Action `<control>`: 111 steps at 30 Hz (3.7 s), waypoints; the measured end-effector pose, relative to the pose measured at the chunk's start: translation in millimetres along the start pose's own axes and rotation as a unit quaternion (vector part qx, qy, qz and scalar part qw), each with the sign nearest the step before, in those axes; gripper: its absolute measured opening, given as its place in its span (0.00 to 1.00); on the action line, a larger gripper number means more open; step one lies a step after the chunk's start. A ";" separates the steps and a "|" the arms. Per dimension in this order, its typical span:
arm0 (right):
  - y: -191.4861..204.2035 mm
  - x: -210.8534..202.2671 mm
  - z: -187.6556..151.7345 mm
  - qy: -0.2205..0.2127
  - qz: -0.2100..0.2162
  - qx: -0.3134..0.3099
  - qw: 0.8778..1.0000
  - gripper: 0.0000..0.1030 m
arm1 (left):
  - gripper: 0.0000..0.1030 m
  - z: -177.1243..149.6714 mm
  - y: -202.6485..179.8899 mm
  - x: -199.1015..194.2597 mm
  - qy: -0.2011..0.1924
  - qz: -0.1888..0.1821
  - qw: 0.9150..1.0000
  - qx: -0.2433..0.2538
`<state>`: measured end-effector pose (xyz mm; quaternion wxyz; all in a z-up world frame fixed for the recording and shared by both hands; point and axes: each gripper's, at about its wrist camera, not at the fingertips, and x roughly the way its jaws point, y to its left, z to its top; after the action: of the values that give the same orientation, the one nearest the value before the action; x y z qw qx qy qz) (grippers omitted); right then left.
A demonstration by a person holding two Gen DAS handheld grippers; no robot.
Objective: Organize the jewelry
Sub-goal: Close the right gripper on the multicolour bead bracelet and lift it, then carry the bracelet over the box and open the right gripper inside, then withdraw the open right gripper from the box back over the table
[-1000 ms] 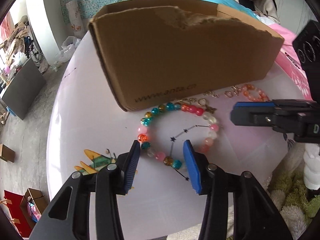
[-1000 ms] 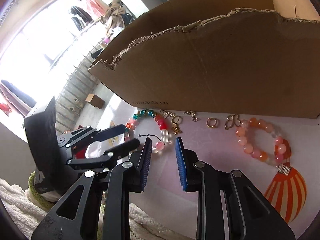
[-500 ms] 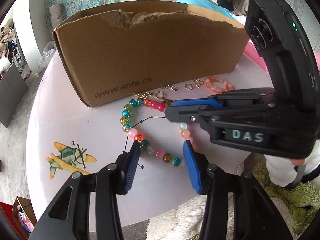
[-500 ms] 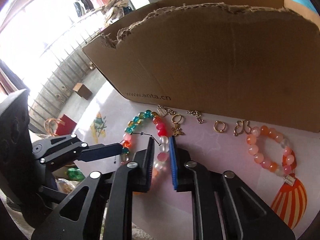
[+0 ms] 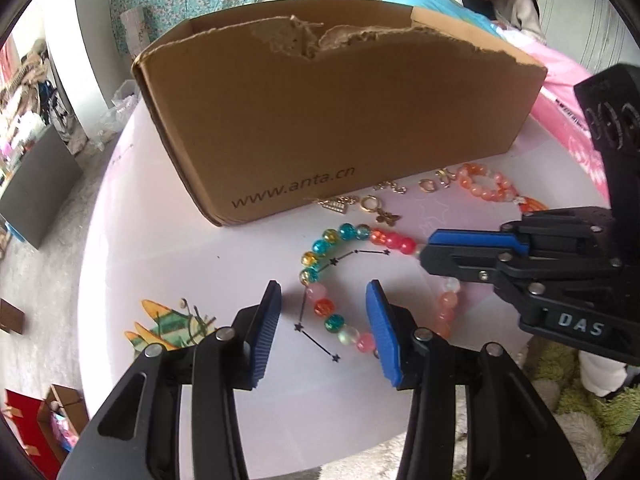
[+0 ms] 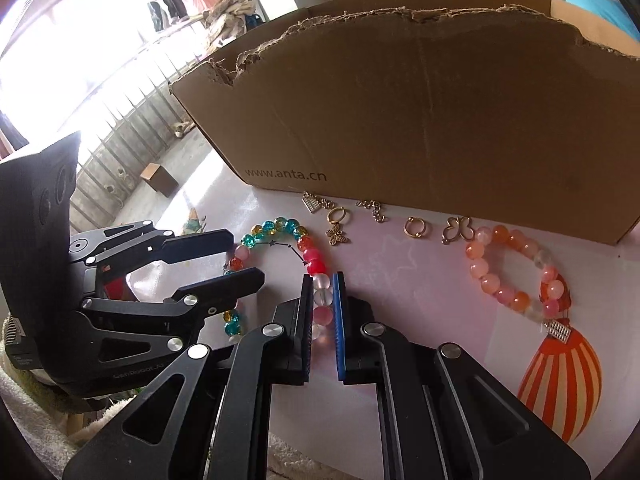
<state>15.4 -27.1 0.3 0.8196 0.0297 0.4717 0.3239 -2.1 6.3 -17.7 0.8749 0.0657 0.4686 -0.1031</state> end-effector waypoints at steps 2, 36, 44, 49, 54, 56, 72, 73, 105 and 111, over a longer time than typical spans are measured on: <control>-2.5 -1.4 -1.4 -0.001 0.001 0.001 1.000 0.07 | 0.31 4.0 -3.0 2.0 0.000 0.006 1.000 0.006; -25.7 -29.7 -15.3 -0.021 0.032 0.030 0.999 0.07 | 0.09 9.1 -1.3 -25.5 -0.014 0.004 1.000 0.009; -24.1 -42.5 -19.2 -0.038 0.030 0.026 0.998 0.07 | 0.09 5.7 -7.9 -42.6 -0.034 0.002 0.999 0.015; -22.5 -53.8 -21.3 -0.054 0.030 0.019 0.998 0.07 | 0.09 5.5 -12.0 -60.2 -0.055 -0.003 0.998 0.018; -18.1 -73.8 -16.2 -0.083 0.029 0.003 0.996 0.07 | 0.09 16.5 -11.7 -89.1 -0.091 -0.013 0.996 0.020; -18.3 -89.2 -8.9 -0.102 0.036 -0.003 0.994 0.07 | 0.09 25.7 -10.4 -104.4 -0.113 -0.021 0.993 0.020; -44.0 -96.5 126.8 -0.109 0.066 -0.004 0.992 0.07 | 0.09 153.3 29.9 -113.7 -0.200 0.005 0.979 0.044; -48.3 -86.6 129.5 -0.090 0.070 0.010 0.993 0.07 | 0.09 156.7 33.6 -105.7 -0.190 0.006 0.981 0.044; -92.9 -125.8 96.3 -0.099 0.133 0.021 0.986 0.11 | 0.20 88.9 66.1 -101.0 -0.188 -0.079 0.979 0.007; -103.7 -120.5 23.0 -0.081 0.074 0.031 0.993 0.23 | 0.22 36.0 35.2 -81.9 -0.151 -0.135 0.979 -0.005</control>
<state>44.1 -170.3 67.2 0.8272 0.1160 0.4103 0.3658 -8.8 42.6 71.1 0.9139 -0.0186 0.3363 -0.2268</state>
